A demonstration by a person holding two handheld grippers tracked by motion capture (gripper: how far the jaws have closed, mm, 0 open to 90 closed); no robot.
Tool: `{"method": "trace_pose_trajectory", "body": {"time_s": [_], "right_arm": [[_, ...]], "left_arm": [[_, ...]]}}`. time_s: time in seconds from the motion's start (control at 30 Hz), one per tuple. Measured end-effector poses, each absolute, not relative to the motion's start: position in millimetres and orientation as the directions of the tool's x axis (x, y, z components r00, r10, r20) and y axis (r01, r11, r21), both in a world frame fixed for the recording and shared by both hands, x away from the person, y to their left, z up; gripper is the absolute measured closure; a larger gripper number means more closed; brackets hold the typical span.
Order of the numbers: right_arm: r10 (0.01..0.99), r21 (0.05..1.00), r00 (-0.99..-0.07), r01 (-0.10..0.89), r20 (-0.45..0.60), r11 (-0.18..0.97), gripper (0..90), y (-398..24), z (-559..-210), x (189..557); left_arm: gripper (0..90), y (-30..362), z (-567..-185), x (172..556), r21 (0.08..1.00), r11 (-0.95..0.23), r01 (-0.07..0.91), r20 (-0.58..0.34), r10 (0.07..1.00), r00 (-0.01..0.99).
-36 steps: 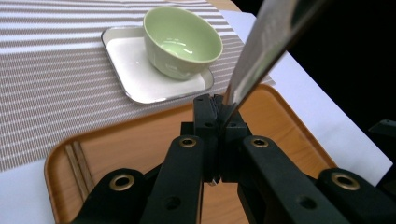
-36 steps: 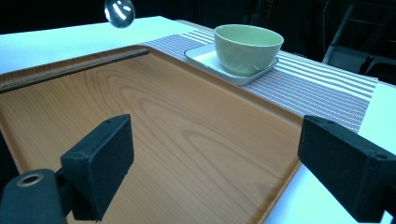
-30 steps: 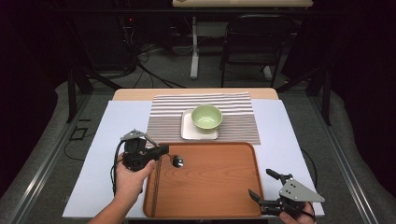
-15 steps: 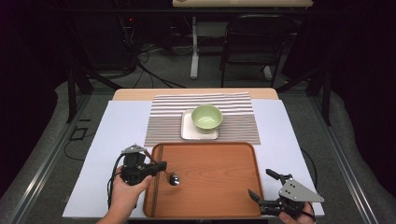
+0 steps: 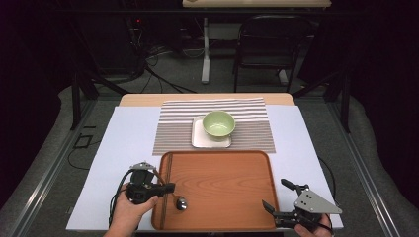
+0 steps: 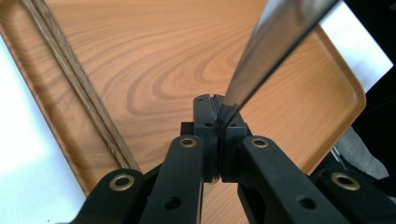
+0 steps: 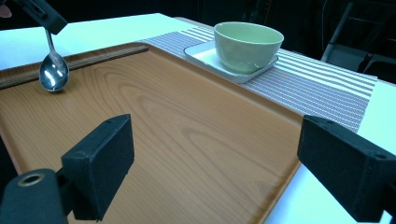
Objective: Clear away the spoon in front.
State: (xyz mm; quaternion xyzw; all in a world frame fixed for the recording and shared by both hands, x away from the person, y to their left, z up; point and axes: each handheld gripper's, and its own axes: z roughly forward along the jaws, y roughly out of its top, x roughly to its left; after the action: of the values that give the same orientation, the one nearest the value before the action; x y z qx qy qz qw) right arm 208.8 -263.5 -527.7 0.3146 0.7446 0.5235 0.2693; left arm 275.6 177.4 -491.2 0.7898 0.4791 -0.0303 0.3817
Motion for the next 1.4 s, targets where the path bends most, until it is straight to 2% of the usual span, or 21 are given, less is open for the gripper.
{"method": "trace_pose_trajectory", "body": {"time_s": [0.5, 0.9, 1.07, 1.3, 1.4], "right_arm": [[0.751, 0.949, -0.657, 0.188, -0.071, 0.254, 10.7, -264.1, -527.9, 209.0], [0.752, 0.949, -0.655, 0.19, -0.068, 0.25, 10.7, -264.7, -527.8, 209.0], [0.752, 0.95, -0.655, 0.188, -0.067, 0.248, 10.8, -265.1, -527.9, 209.3], [0.752, 0.949, -0.656, 0.189, -0.068, 0.25, 11.0, -264.9, -527.8, 209.2], [0.753, 0.95, -0.655, 0.187, -0.068, 0.248, 11.1, -265.5, -528.0, 209.5]], "left_arm": [[86.3, 167.2, -496.5, 300.4, 0.515, -0.29, 0.807, -0.384, 0.763, 0.52], [82.3, 158.2, -509.6, 333.3, 0.448, -0.283, 0.848, -0.403, 0.783, 0.474], [82.6, 155.5, -517.2, 343.2, 0.437, -0.25, 0.864, -0.44, 0.779, 0.448], [85.5, 158.5, -535.8, 355.2, 0.367, -0.164, 0.915, -0.587, 0.723, 0.365], [85.8, 159.1, -538.1, 355.5, 0.354, -0.164, 0.921, -0.599, 0.717, 0.357]]}}
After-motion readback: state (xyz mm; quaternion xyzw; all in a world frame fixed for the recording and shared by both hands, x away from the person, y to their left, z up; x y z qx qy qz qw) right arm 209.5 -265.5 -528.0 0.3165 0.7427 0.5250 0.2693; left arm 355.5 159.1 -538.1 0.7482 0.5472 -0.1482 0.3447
